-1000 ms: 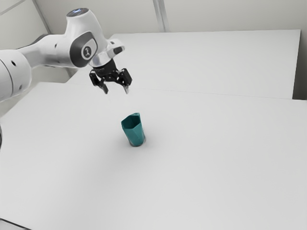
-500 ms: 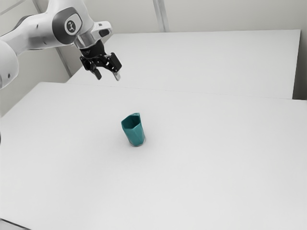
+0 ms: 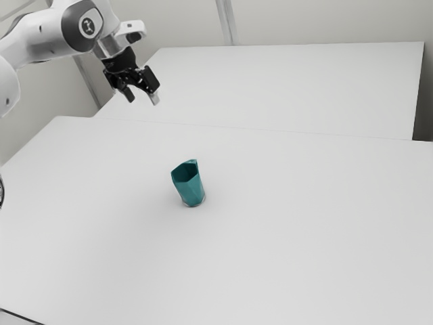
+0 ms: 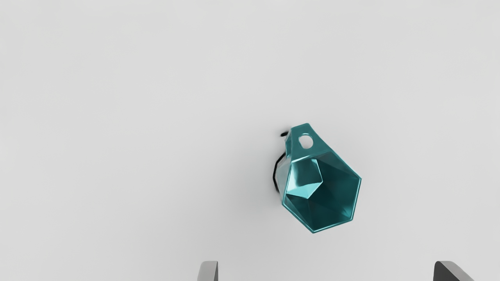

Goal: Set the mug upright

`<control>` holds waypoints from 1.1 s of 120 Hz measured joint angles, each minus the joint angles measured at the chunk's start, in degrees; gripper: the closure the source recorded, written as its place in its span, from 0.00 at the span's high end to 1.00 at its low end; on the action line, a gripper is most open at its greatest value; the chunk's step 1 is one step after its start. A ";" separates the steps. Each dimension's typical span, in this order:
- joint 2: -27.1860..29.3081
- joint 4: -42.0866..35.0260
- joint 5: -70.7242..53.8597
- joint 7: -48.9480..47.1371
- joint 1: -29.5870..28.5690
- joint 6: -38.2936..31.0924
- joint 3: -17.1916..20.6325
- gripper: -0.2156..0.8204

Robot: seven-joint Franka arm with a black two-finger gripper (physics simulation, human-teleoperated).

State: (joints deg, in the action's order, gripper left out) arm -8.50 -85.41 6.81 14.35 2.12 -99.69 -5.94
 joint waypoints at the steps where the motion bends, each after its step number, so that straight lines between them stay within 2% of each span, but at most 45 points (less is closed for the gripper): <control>1: -0.07 0.46 0.08 0.07 0.05 0.13 -0.01 0.79; 28: -0.51 6.78 -3.90 0.12 0.43 5.92 -2.22 0.79; 54: -0.68 7.67 -7.10 -1.47 0.44 10.12 -2.42 0.79; 132: -0.69 7.69 -7.77 -3.88 0.45 12.32 -2.41 0.79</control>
State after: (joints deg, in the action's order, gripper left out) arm -9.19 -77.72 -0.96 10.48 2.56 -87.36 -8.35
